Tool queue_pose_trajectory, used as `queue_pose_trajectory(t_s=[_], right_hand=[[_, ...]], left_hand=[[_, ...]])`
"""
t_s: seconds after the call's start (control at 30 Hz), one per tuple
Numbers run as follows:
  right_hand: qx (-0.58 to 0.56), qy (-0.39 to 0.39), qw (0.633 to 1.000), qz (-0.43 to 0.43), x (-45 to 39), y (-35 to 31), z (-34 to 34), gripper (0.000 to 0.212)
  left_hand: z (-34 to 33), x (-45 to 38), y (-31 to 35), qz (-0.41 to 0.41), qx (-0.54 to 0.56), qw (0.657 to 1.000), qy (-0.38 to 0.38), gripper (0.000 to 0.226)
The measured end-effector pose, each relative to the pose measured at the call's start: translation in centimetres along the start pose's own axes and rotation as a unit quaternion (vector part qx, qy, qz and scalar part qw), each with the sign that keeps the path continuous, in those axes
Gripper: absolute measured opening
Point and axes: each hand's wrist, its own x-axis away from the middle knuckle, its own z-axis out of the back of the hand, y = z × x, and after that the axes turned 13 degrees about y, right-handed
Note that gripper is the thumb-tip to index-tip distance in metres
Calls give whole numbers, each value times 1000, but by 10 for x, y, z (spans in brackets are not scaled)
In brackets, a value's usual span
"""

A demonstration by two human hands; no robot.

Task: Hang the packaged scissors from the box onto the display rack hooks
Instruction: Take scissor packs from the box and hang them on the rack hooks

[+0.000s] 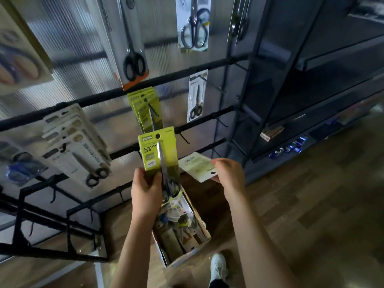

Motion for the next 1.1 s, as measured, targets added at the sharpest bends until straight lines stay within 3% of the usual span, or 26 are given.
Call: queue_pose_trajectory(t_s=[0.17, 0.3, 0.43, 0.6, 0.8, 0.97, 1.1], right_hand=[[-142, -69, 986, -58, 10, -36, -12, 20], [-174, -111, 978, -25, 26, -61, -14, 25], [-226, -132, 964, 36, 43, -70, -15, 22], [-38, -48, 960, 275, 44, -71, -15, 7], [-38, 77, 944, 319, 52, -80, -10, 31], [-1, 88, 941, 328, 54, -81, -7, 32], [7, 51, 940, 338, 54, -80, -10, 24]], left_hand=[[25, -12, 21, -23, 65, 997, 26, 6], [44, -13, 42, -60, 83, 992, 68, 29], [58, -17, 57, -74, 96, 990, 69, 28], [65, -28, 61, -75, 103, 991, 44, 12], [67, -35, 67, -78, 119, 990, 14, 10], [69, -38, 68, -84, 133, 988, -8, 7], [68, -42, 62, -72, 126, 989, -12, 8]])
